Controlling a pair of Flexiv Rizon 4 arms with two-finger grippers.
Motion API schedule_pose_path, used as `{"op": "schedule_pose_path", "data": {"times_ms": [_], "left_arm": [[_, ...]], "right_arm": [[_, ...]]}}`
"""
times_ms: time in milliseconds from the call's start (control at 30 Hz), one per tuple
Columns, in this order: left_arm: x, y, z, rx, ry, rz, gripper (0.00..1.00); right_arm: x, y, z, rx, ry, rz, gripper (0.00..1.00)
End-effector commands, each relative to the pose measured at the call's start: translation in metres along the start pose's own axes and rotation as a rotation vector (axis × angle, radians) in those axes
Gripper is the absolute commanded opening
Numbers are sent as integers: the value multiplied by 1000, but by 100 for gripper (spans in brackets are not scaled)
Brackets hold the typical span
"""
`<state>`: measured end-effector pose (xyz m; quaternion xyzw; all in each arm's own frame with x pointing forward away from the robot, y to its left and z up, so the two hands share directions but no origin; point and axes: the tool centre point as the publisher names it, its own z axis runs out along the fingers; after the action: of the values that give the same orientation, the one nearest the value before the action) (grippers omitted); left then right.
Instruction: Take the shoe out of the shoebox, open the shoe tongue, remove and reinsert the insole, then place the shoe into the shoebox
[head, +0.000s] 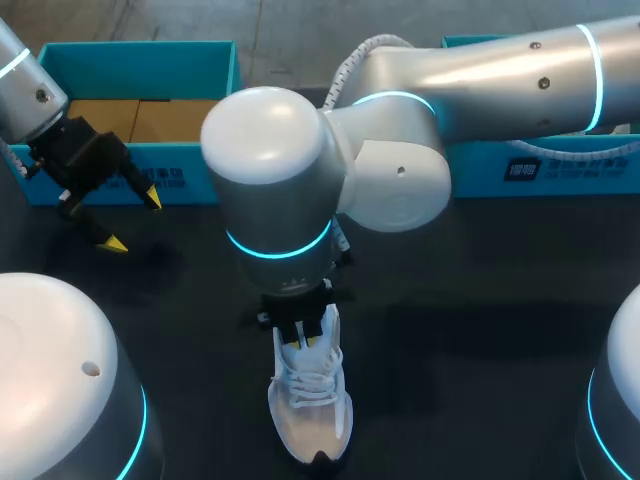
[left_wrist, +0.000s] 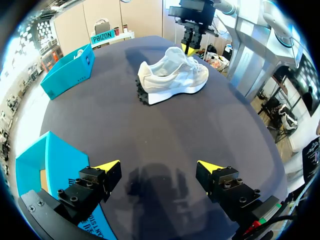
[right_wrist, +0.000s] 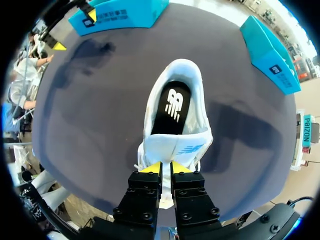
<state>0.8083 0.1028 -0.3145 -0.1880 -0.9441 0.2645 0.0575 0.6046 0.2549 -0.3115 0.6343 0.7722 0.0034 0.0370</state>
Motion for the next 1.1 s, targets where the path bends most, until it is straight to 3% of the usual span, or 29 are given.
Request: {"op": "schedule_pose_path", "data": {"times_ms": [33,267,700,867,1100], "left_arm": [[0,0,0,-2,1,0,100],[0,0,0,-2,1,0,100],[0,0,0,-2,1,0,100],[0,0,0,-2,1,0,100],[0,0,0,-2,1,0,100]], "right_arm": [[-2,2,10,5,4,364,10],[1,4,11,-1,12,375,9],[21,-21,7,12,12,367,12],[26,-18,19,29,35,358,12],[16,-12,35,44,42,385,11]]}}
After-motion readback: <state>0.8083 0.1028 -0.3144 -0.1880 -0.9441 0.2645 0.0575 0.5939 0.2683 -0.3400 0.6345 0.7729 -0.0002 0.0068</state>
